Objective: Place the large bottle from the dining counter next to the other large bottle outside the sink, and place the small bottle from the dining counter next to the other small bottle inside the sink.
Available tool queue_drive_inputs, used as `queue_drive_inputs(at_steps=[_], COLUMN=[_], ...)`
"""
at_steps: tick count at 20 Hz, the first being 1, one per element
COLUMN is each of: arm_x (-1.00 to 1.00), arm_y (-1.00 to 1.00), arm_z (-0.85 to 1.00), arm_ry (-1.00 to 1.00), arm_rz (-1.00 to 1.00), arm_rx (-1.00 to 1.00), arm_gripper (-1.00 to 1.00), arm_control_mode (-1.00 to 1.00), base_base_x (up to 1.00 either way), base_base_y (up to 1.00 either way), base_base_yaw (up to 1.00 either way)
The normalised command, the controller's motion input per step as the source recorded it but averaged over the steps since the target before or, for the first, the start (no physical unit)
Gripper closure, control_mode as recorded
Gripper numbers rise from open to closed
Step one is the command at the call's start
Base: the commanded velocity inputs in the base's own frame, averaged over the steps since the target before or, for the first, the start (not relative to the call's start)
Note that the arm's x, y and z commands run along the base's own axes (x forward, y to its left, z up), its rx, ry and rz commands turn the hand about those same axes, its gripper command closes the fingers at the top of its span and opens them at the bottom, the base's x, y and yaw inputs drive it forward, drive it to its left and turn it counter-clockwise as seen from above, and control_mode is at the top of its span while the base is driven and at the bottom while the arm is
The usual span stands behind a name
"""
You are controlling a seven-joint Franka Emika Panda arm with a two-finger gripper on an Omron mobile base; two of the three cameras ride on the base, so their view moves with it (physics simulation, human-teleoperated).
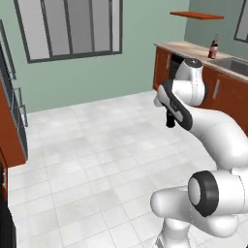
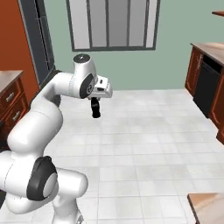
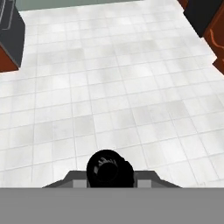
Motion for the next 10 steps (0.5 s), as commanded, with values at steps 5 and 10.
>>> queue_drive_inputs(at_steps=[5,10], arm_x=[0.0,0.0], arm_y=[0.0,0.0], arm_z=[0.0,0.0], arm_ry=[0.0,0.0], arm_rz=[0.0,0.0], arm_rx=[0.0,0.0], arm_gripper=[1.0,1.0], arm_control_mode=[1.0,1.0], base_base_x=[0.99,0.93], base_base_y=[0.31,0.26], base_base_yaw=[-0.08,-0.1])
